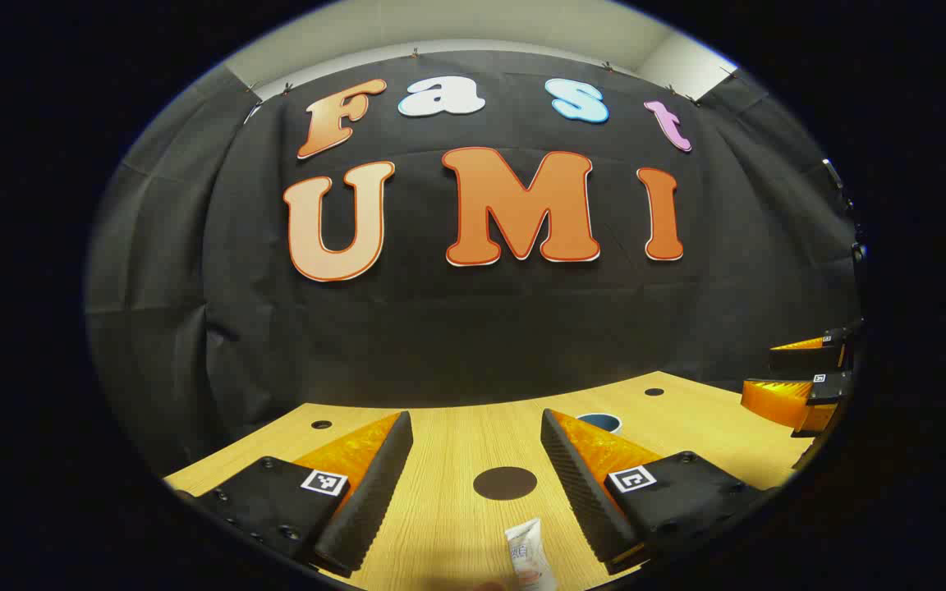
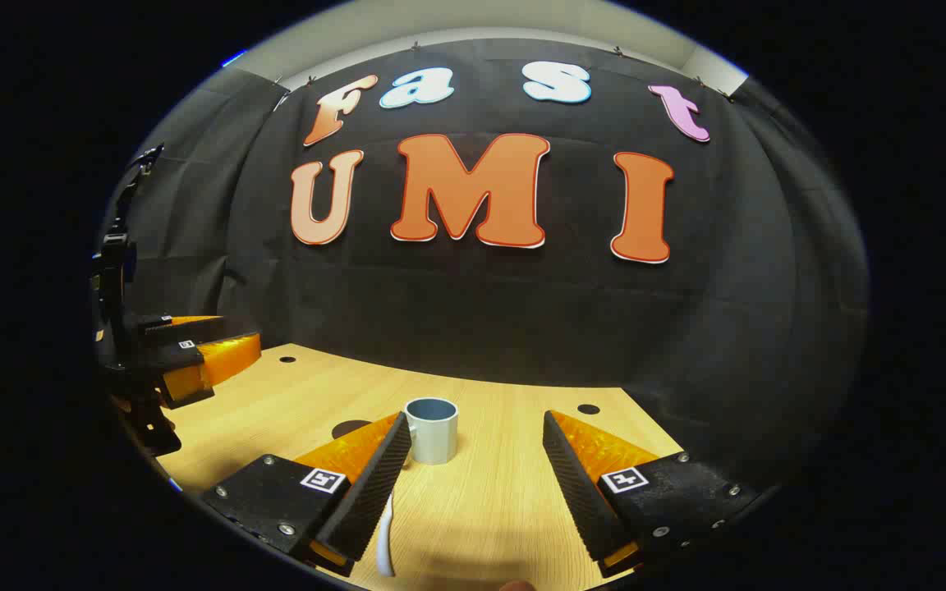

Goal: Put the toothbrush and toothpaste on the desktop into the cup, then pick up the cup and place it on the coaster on the desktop.

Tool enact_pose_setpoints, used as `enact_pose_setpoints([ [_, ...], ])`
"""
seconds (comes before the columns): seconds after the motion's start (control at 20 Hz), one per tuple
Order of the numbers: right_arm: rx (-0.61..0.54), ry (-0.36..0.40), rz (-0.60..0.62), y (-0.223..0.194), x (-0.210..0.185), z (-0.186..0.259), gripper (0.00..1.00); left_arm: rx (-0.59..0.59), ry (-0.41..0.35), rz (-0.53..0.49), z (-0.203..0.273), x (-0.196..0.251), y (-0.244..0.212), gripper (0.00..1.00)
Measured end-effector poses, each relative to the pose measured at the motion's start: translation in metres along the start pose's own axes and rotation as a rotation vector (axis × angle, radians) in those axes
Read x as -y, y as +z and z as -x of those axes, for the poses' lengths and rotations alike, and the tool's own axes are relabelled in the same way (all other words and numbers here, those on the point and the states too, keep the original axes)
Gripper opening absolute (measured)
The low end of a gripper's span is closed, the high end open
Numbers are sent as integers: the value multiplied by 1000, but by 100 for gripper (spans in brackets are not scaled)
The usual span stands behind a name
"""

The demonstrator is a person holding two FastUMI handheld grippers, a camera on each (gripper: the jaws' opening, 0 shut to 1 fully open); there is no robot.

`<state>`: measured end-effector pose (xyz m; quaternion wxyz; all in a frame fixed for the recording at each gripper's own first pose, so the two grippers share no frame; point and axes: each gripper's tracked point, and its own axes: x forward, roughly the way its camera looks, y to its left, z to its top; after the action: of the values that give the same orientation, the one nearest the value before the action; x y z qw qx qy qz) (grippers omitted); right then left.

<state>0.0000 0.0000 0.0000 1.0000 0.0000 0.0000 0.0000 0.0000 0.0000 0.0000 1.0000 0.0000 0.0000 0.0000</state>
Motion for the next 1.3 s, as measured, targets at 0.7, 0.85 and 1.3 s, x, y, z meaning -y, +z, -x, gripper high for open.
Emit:
enact_pose_setpoints([
  [0.7, -61, 60, -35, 4, -11, -11, 96, -109, -28, 12, -8, -12, -1, 99],
  [0.85, -57, 55, -30, 6, -10, -11, 95, -127, -34, 10, -7, -10, -4, 100],
  [1.3, -192, 83, -29, -27, -21, -9, 95, -363, -114, 10, -7, 12, -56, 99],
])
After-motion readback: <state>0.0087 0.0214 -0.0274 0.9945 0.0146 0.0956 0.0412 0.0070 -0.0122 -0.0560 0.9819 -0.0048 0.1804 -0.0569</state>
